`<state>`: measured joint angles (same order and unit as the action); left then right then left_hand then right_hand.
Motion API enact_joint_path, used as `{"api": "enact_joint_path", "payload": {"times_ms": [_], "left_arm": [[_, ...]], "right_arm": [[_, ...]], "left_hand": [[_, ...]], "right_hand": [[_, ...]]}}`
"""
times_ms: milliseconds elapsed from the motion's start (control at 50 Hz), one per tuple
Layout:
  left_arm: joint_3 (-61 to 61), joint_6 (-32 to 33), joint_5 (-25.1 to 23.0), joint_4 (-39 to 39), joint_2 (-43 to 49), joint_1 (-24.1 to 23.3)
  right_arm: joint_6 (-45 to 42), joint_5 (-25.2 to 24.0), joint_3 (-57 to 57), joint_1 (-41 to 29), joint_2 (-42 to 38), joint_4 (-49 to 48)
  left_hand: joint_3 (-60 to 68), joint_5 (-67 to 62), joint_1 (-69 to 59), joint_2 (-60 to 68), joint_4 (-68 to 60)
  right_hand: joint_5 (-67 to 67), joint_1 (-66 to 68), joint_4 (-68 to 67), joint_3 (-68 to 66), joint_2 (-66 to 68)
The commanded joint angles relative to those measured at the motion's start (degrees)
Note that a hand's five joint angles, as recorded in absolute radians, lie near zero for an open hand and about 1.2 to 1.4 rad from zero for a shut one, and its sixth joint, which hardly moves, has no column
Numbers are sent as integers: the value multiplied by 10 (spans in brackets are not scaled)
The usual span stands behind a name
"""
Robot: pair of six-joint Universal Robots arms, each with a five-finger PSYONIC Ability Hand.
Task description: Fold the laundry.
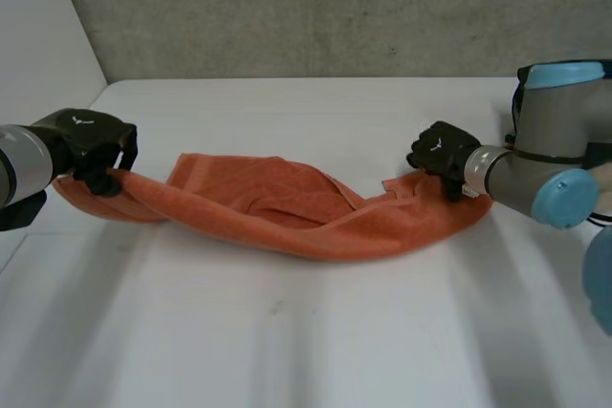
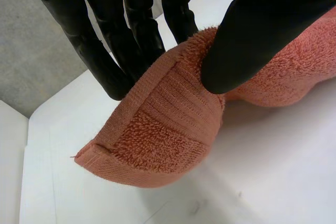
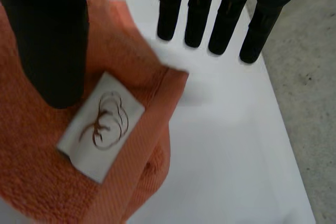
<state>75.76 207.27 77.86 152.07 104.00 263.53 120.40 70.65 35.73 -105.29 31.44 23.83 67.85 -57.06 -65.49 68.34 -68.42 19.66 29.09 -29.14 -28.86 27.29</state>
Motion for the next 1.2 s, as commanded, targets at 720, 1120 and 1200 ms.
{"api": "enact_joint_path", "payload": {"times_ms": [720, 1120, 1200], "left_arm": [[67, 72, -16, 7, 26, 40], [18, 45, 4, 13, 74, 37], [17, 45, 5, 13, 78, 33]], "right_arm": [[156, 12, 298, 93, 213, 53], [152, -40, 414, 97, 236, -71], [148, -33, 430, 94, 231, -127]], "left_hand": [[122, -129, -145, 117, -116], [122, -129, -145, 117, -116], [122, -129, -145, 117, -116]], "right_hand": [[260, 265, -265, -268, 283], [22, 28, -27, -30, 46], [54, 60, -59, -62, 78]]}}
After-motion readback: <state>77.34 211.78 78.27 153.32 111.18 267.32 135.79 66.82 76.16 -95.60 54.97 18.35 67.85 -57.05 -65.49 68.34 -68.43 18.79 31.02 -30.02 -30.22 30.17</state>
